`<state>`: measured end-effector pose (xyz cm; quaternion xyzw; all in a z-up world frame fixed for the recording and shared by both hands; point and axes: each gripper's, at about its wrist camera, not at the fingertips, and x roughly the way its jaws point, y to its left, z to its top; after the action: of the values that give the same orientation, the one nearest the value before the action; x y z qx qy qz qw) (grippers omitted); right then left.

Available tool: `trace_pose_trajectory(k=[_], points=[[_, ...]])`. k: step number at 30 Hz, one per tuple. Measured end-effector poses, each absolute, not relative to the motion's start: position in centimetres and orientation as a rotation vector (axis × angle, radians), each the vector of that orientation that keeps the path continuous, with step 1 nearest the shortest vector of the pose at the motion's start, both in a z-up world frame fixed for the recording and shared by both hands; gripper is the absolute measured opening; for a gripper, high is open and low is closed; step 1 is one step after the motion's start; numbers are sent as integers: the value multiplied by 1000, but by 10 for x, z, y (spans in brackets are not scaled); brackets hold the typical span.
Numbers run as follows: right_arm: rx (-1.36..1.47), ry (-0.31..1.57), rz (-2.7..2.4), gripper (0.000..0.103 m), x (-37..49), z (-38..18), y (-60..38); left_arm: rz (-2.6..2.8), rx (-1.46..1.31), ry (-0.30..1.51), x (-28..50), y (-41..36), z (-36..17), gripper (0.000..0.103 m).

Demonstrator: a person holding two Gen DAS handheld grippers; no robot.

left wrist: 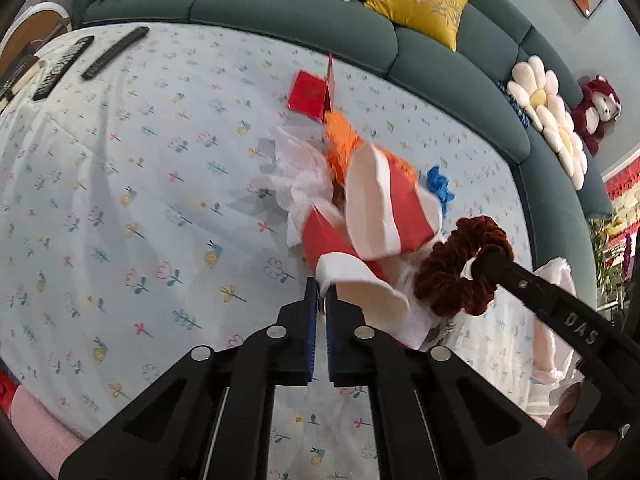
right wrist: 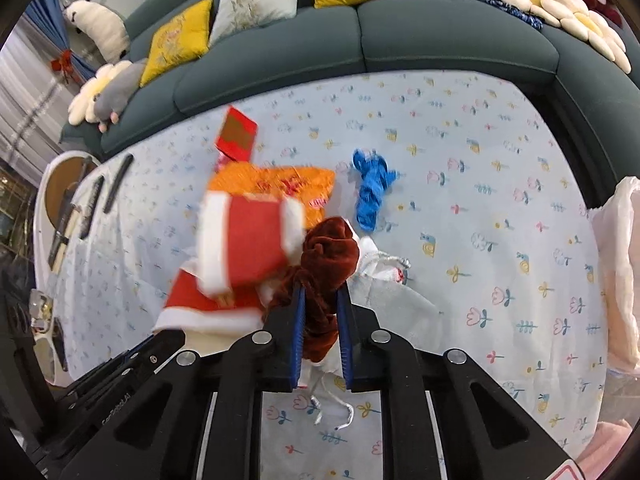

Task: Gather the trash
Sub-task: 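Grasp red-white paper cup with left gripper while right grasps maroon scrunchie, then carry cup and scrunchie over the white bin and open both grippers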

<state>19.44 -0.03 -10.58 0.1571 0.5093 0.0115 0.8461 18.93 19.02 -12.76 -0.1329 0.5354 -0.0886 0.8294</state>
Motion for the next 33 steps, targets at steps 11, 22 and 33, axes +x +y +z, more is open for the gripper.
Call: trace_pose_trajectory(k=[11, 22, 33], points=[[377, 857, 69, 13, 173, -4, -24, -229, -270, 961, 170, 181, -33, 3], [401, 645, 40, 14, 124, 87, -84, -384, -184, 790, 144, 100, 72, 3], [423, 533, -80, 14, 68, 120, -171, -556, -95, 722, 110, -11, 118, 3]])
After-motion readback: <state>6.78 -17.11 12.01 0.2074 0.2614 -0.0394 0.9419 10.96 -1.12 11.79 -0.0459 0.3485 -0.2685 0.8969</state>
